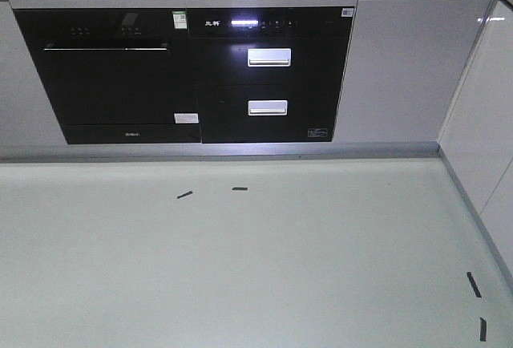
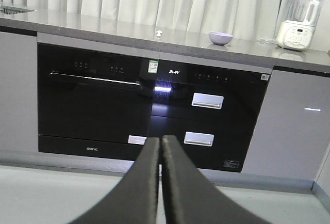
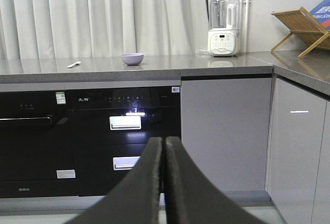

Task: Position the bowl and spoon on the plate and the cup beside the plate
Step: 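Drive the base toward the counter with both grippers held closed, then keep driving toward the counter, bringing the spoon and bowl into reach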

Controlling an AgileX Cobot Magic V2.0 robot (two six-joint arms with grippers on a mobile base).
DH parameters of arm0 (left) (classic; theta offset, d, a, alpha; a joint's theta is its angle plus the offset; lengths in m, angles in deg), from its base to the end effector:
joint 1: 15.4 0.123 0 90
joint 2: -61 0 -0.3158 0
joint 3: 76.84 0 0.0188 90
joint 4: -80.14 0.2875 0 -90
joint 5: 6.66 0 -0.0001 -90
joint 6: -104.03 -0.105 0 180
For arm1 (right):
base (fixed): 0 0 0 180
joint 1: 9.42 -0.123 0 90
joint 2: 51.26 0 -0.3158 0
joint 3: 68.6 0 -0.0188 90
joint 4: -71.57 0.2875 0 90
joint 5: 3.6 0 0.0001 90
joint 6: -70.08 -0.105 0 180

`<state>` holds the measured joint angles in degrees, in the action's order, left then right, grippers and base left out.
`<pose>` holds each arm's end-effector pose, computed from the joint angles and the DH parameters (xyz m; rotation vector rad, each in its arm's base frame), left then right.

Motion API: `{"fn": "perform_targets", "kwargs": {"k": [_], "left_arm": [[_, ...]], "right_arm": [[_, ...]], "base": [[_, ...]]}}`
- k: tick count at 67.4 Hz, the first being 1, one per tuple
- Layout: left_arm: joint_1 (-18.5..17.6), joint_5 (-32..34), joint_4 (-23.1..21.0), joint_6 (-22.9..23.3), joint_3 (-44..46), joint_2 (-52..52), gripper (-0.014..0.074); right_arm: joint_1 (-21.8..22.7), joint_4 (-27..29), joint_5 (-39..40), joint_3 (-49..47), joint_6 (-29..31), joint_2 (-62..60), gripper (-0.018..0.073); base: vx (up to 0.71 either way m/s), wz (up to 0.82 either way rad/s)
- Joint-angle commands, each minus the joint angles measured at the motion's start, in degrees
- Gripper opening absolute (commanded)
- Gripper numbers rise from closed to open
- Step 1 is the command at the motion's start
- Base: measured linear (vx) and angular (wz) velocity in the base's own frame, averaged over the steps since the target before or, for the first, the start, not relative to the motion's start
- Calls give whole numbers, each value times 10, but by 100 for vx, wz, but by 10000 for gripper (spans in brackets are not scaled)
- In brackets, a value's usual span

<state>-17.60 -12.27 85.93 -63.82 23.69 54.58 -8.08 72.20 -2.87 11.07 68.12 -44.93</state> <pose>0.0765 -0.0019 0.1949 -0.0660 1.5962 -0.1087 0.0762 -0.0018 0.2052 0.0511 1.4874 0.0175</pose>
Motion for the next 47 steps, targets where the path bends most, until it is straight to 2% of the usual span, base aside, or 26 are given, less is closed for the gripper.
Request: {"fn": "perform_targets", "kwargs": {"k": [1,47], "left_arm": [[0,46,-5,0,-12,8,-6],[0,46,-5,0,-12,8,-6]], "right_arm": [[-1,-3,44,4,3,-5,-4],[-1,-3,44,4,3,-5,-4]], "base": [[11,0],[13,1]]}}
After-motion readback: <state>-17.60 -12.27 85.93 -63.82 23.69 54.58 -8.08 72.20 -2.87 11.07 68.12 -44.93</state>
